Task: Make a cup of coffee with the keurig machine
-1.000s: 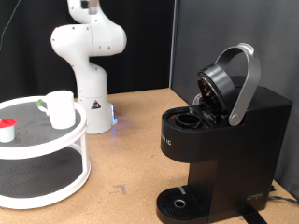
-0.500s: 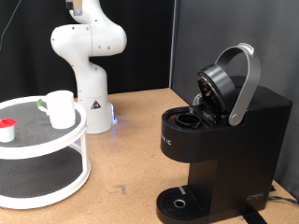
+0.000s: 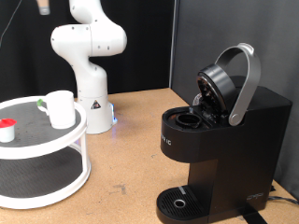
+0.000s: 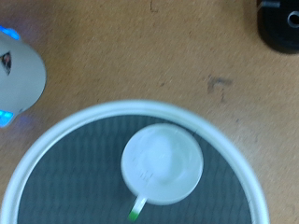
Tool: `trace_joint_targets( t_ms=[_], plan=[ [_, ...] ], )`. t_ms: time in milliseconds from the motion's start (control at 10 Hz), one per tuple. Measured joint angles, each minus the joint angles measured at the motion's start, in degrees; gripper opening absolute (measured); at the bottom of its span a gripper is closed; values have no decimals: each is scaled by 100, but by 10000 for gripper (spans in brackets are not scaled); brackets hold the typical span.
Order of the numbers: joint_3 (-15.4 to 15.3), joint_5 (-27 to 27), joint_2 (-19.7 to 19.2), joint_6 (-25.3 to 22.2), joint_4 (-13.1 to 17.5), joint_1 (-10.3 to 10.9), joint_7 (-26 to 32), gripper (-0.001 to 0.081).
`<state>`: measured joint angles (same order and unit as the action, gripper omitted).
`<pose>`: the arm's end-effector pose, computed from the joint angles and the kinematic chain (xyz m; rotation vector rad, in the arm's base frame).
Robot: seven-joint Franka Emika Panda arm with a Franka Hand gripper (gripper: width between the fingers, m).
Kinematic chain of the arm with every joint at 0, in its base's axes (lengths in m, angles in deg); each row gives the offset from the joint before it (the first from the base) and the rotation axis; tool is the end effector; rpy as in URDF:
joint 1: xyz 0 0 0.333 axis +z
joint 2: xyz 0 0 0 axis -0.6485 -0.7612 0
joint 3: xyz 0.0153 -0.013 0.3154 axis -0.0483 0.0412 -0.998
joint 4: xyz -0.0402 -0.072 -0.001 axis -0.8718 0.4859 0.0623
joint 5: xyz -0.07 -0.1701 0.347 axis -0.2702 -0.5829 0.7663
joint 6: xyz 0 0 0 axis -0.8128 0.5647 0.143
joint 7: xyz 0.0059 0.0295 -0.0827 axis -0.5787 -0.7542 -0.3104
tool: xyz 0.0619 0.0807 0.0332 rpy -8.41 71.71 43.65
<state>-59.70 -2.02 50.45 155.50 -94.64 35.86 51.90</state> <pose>0.2605 -0.1685 0.5858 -2.8225 -1.1783 -0.0343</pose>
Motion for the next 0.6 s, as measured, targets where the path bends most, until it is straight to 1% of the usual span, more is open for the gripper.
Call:
trace_joint_targets(
  t_ms=[200,400,500,600],
  plan=[
    [293,-346,-40,-26,81,-70,276,808],
    [606,-489,-91,-14,180,-83,502,808],
    [661,-490,-158,-14,241,-81,543,808],
    [659,-489,-157,-14,233,-81,542,808]
  ],
)
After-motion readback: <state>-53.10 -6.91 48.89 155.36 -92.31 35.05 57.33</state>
